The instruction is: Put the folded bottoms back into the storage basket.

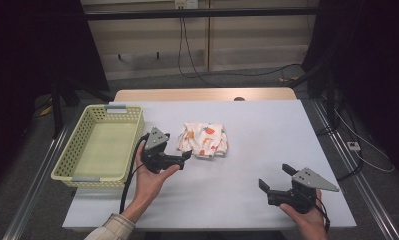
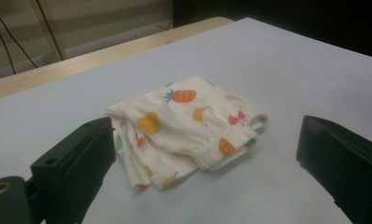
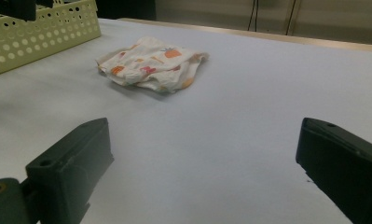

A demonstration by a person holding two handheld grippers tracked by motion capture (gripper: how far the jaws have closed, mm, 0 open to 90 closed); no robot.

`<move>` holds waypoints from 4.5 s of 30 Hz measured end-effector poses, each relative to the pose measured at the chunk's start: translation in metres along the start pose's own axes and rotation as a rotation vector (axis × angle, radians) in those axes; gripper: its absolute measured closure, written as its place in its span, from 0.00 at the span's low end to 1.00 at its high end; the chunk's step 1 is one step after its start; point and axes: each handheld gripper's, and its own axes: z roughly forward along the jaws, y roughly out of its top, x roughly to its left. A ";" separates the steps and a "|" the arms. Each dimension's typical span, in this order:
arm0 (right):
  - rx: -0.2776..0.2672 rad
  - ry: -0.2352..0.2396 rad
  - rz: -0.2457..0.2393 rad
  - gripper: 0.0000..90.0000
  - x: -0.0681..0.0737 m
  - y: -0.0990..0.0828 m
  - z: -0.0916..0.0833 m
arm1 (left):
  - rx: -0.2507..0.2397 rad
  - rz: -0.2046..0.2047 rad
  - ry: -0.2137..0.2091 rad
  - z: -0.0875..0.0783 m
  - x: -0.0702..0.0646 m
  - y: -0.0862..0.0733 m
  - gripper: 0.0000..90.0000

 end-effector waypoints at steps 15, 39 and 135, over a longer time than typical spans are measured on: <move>0.001 0.005 -0.003 0.03 0.000 0.000 0.000 | 0.041 -0.028 0.040 0.030 0.014 0.009 0.05; 0.009 0.011 -0.007 0.04 0.001 0.000 0.001 | 0.151 -0.142 0.064 0.076 0.039 0.011 0.12; 0.021 0.012 -0.002 0.04 -0.001 -0.001 0.002 | 0.188 -0.223 0.004 0.092 0.047 0.011 0.92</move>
